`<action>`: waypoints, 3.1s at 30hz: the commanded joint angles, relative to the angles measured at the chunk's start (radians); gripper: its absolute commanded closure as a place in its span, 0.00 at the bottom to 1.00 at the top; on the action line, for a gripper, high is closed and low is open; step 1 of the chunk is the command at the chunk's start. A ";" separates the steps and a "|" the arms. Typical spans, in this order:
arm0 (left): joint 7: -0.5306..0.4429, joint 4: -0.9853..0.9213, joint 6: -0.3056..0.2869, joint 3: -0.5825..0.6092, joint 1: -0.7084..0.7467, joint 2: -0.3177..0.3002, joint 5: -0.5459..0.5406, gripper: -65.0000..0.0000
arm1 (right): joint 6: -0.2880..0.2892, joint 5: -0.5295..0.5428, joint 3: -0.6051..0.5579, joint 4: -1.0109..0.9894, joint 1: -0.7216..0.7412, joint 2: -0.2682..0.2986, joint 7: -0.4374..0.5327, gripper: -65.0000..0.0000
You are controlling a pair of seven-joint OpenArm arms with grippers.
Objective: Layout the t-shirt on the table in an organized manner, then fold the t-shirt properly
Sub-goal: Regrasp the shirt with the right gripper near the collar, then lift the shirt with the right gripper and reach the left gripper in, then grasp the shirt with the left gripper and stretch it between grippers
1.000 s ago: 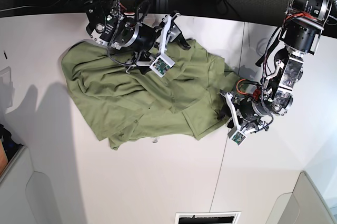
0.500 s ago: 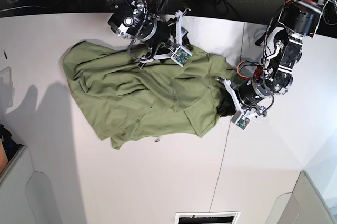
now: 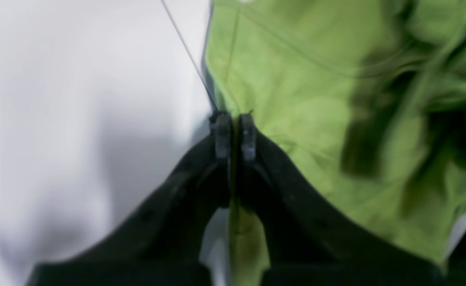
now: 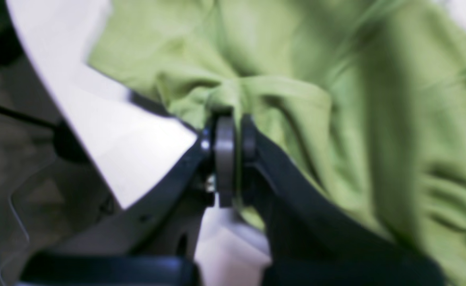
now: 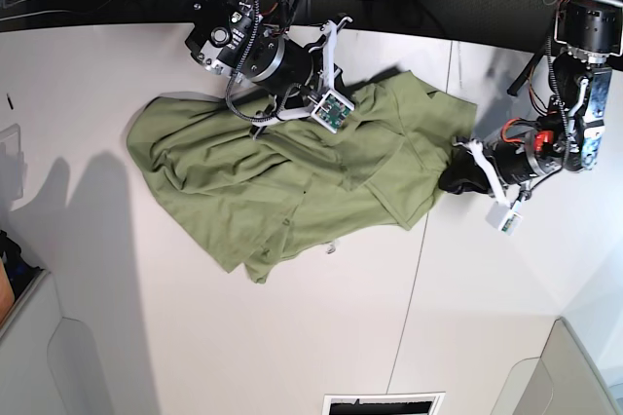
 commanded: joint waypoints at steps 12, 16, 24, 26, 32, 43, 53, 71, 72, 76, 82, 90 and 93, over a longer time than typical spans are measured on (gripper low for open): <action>0.154 0.414 -0.012 -0.418 0.111 -0.093 -0.293 1.00 | -0.011 -0.002 0.009 0.408 -0.058 -0.006 -0.005 1.00; 0.150 0.534 -0.012 -0.536 0.108 -0.103 -0.312 1.00 | -0.011 -0.006 0.017 0.481 -0.082 -0.006 -0.011 1.00; 0.039 0.587 -0.012 -0.507 -0.019 -0.138 -0.255 1.00 | -0.122 -0.177 0.179 0.481 -0.073 -0.006 -0.012 1.00; 0.006 0.569 -0.012 -0.425 -0.090 -0.124 -0.202 1.00 | -0.148 -0.182 0.275 0.481 -0.056 -0.006 -0.010 1.00; -0.120 0.368 -0.012 -0.091 -0.314 -0.032 -0.002 1.00 | -0.169 -0.173 0.570 0.481 -0.026 -0.005 -0.003 1.00; -0.200 -0.171 -0.012 0.170 -0.512 0.131 0.168 0.42 | -0.169 0.028 0.864 0.234 -0.022 -0.005 0.010 0.37; 0.075 -0.157 -0.012 0.170 -0.454 0.076 -0.116 0.42 | -0.169 0.175 0.878 0.224 -0.025 -0.010 -0.065 0.36; -0.057 0.118 -0.012 0.176 -0.061 0.195 0.059 0.42 | -0.023 0.254 0.597 0.194 -0.137 -0.058 -0.079 0.36; -0.086 0.118 -0.012 0.184 -0.061 0.205 0.093 0.42 | -0.024 0.225 0.574 0.192 -0.139 -0.058 -0.066 0.36; -0.200 0.118 -0.012 0.242 -0.061 0.234 0.232 0.42 | -0.047 0.117 0.509 0.163 -0.137 -0.058 0.010 0.36; -0.339 0.100 0.019 0.330 -0.074 0.248 0.437 0.42 | -0.061 0.045 0.471 0.003 -0.072 -0.058 0.040 0.36; -0.416 0.004 0.051 0.379 -0.092 0.307 0.593 0.61 | -0.087 0.017 0.470 -0.104 -0.010 -0.058 0.080 0.79; -0.422 -0.035 0.050 0.379 -0.091 0.332 0.603 0.99 | -0.087 0.017 0.470 -0.104 0.003 -0.058 0.080 1.00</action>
